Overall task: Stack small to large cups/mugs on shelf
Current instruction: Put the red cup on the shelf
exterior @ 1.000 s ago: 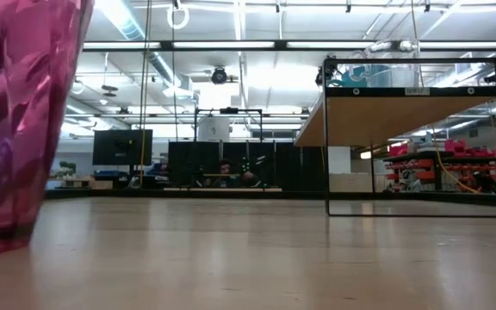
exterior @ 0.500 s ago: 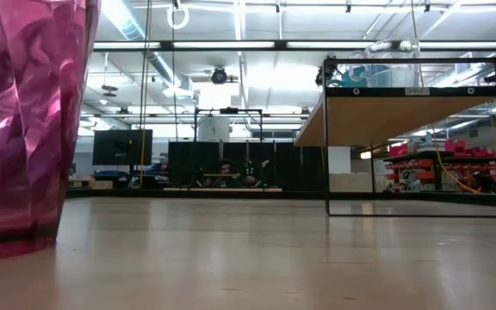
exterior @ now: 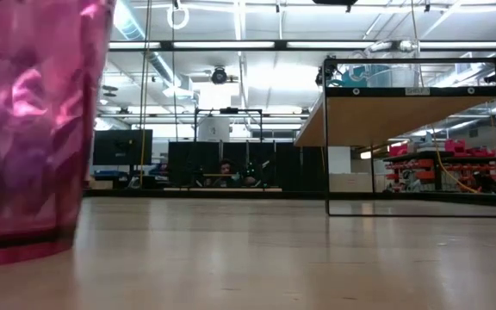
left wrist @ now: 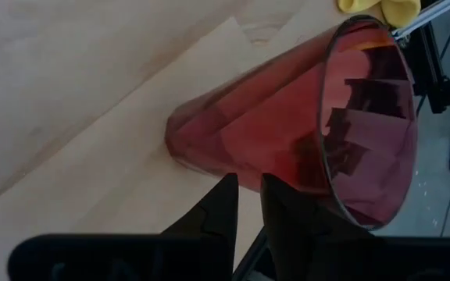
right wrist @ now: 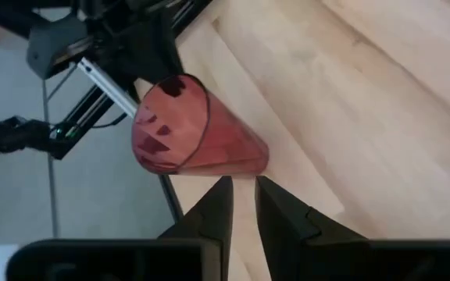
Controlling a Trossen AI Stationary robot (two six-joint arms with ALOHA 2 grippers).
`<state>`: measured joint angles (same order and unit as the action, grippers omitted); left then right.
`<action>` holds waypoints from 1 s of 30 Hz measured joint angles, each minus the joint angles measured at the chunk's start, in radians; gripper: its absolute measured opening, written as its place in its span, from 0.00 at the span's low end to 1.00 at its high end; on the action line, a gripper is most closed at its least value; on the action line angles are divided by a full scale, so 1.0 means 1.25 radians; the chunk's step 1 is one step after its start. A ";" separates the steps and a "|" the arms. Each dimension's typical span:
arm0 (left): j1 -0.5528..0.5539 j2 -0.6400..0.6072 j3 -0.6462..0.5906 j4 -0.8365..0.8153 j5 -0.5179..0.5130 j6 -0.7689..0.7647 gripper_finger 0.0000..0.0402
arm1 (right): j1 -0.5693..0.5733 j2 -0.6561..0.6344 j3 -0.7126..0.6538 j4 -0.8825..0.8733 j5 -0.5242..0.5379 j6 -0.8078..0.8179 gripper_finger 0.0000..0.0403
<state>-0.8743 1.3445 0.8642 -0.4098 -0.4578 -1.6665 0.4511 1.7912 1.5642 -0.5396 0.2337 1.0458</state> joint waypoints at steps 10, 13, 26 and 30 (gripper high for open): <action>0.078 0.067 0.000 0.088 0.030 0.066 0.17 | 0.041 0.000 0.000 -0.032 -0.002 0.005 0.16; 0.101 0.077 0.000 0.118 0.046 0.090 0.17 | 0.062 0.000 0.000 -0.084 0.018 0.025 0.16; 0.165 0.145 0.000 0.211 0.139 0.161 0.16 | 0.169 -0.001 0.000 -0.221 0.067 0.129 0.15; 0.153 0.139 0.000 0.165 0.140 0.170 0.15 | 0.220 -0.001 0.000 -0.279 0.094 0.205 0.15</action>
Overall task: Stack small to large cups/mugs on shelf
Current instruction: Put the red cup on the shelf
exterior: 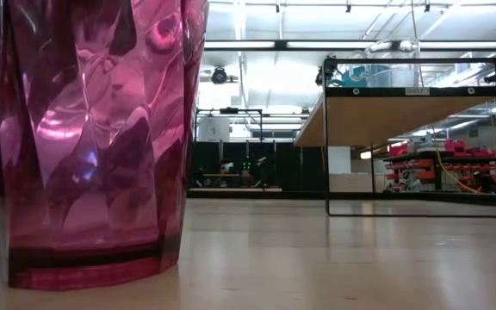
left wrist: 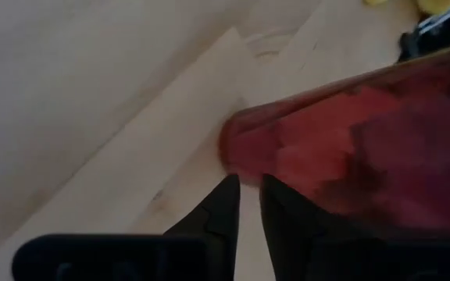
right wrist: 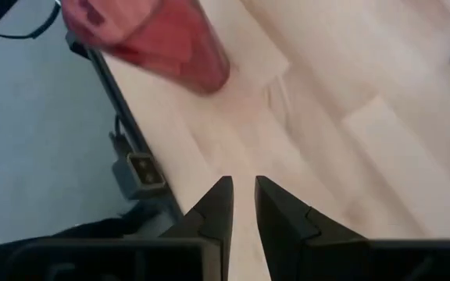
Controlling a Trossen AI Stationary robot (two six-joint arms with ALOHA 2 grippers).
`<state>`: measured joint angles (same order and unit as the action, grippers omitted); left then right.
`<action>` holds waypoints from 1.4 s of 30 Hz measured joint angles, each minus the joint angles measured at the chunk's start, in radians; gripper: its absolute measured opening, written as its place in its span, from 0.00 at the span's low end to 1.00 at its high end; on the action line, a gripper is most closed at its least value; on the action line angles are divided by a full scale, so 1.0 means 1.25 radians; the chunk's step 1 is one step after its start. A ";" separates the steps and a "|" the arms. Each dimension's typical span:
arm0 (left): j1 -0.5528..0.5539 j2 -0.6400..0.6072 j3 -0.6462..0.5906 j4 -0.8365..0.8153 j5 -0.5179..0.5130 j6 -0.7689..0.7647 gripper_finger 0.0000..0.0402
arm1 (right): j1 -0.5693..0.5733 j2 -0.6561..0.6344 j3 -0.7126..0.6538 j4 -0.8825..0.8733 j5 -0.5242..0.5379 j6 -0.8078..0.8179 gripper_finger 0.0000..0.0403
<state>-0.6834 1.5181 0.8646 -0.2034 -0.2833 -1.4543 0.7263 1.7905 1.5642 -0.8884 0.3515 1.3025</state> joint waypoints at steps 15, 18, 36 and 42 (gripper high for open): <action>-0.117 0.075 0.000 0.151 -0.090 -0.045 0.13 | 0.134 0.000 -0.145 0.104 0.066 0.381 0.15; -0.102 0.105 -0.001 0.204 -0.092 -0.019 0.13 | 0.122 0.000 -0.167 0.183 0.069 0.350 0.15; -0.034 0.132 0.000 0.298 -0.096 0.140 0.21 | 0.094 0.000 -0.172 0.188 0.075 0.296 0.15; -0.009 0.132 0.000 0.328 -0.072 0.200 0.24 | 0.094 0.000 -0.172 0.187 0.075 0.296 0.15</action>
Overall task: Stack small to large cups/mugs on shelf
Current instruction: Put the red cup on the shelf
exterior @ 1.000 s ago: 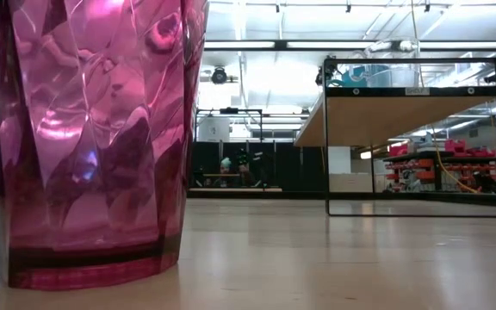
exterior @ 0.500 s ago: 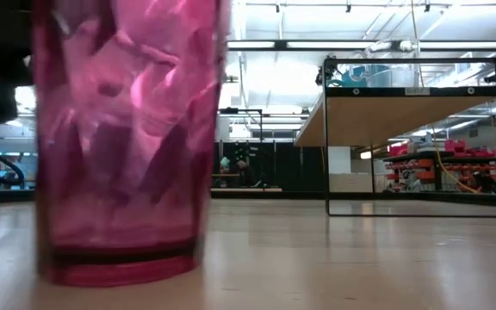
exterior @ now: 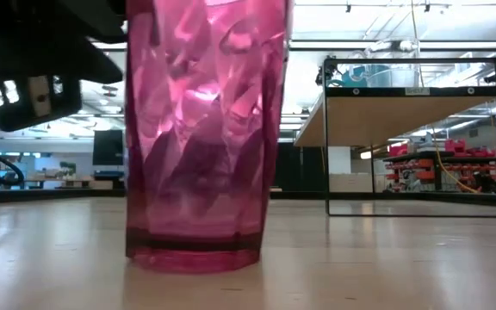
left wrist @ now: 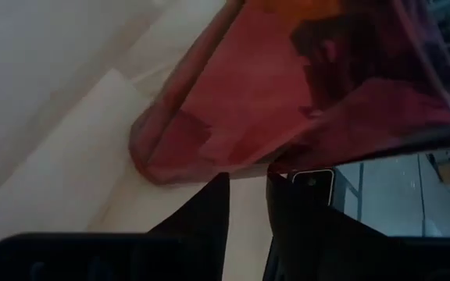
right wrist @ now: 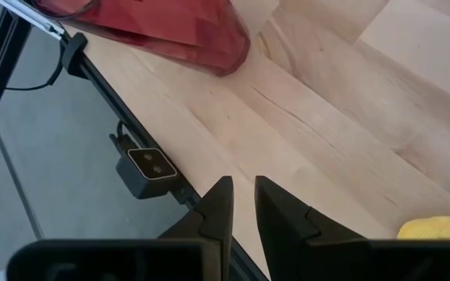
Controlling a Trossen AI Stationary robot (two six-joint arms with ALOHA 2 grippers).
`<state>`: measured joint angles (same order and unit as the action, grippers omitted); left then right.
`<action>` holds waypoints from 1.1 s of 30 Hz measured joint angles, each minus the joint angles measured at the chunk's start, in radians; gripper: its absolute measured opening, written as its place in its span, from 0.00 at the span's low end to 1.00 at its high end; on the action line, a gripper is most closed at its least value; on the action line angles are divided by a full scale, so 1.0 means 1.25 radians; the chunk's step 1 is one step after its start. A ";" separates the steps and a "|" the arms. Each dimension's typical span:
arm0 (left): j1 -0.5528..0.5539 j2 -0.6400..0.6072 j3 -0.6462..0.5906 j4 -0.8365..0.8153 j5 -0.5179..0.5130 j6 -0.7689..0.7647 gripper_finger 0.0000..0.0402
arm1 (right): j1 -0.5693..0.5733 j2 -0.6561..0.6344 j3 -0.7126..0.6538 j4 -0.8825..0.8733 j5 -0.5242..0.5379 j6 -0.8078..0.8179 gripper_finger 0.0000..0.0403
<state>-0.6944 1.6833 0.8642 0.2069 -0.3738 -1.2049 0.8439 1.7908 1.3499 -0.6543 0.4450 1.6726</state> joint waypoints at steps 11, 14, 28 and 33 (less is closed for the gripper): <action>0.023 0.000 0.000 -0.004 0.047 0.093 0.24 | -0.009 0.000 0.000 -0.001 0.002 0.000 0.15; 0.012 0.000 0.000 -0.029 0.068 0.131 0.22 | -0.008 0.000 0.000 -0.002 0.002 0.000 0.15; 0.024 0.082 0.001 -0.013 0.010 0.412 0.25 | -0.003 0.001 -0.060 0.023 0.048 0.051 0.15; 0.060 0.094 0.001 -0.021 0.016 0.409 0.27 | -0.002 0.001 -0.084 0.084 0.045 0.063 0.15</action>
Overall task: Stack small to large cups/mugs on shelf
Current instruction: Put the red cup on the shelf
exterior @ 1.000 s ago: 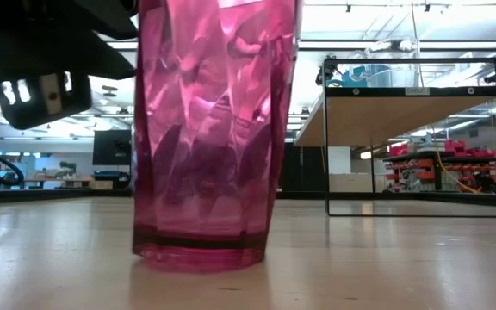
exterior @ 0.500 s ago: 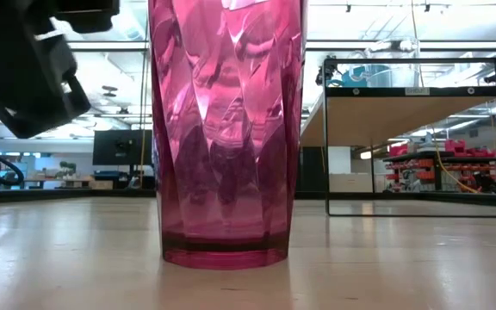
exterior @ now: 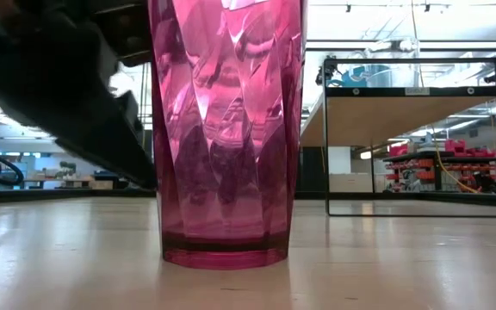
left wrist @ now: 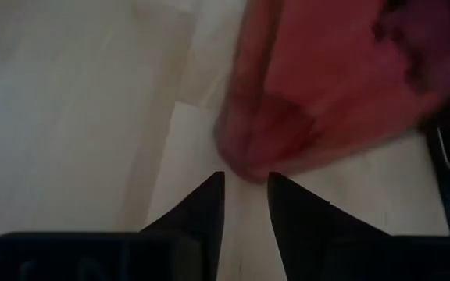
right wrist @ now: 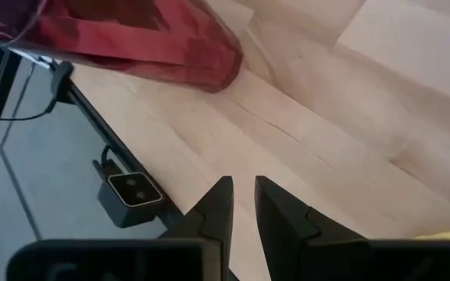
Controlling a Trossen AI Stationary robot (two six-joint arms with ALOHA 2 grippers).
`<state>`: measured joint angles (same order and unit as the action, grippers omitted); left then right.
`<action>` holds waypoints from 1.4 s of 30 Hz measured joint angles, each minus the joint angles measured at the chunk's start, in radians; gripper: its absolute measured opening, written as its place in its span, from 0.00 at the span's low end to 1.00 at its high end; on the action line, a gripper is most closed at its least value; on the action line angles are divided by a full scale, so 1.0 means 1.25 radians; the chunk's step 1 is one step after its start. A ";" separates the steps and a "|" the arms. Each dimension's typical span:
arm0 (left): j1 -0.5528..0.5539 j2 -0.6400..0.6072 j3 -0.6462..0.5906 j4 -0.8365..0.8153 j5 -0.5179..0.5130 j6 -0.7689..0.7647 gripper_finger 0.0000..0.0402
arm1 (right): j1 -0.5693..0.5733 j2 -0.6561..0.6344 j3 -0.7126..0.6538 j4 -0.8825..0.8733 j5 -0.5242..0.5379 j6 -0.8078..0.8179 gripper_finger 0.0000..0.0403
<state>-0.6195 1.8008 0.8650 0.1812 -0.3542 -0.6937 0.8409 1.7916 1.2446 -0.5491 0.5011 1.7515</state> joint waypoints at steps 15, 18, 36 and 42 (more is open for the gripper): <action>-0.002 0.000 0.000 0.033 0.079 0.145 0.43 | -0.001 0.000 0.000 0.004 0.000 0.000 0.15; 0.001 0.000 0.000 0.097 0.072 0.142 0.44 | -0.001 0.000 0.000 0.004 0.000 0.000 0.15; 0.035 0.000 0.005 0.170 0.053 0.126 0.47 | -0.013 0.000 0.000 0.004 0.036 -0.018 0.15; 0.050 0.050 0.065 0.171 0.079 0.150 0.46 | -0.028 0.000 -0.001 0.005 0.036 -0.027 0.15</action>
<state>-0.5569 1.8638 0.9457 0.3951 -0.2557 -0.5064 0.8059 1.7916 1.2438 -0.5435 0.5464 1.7181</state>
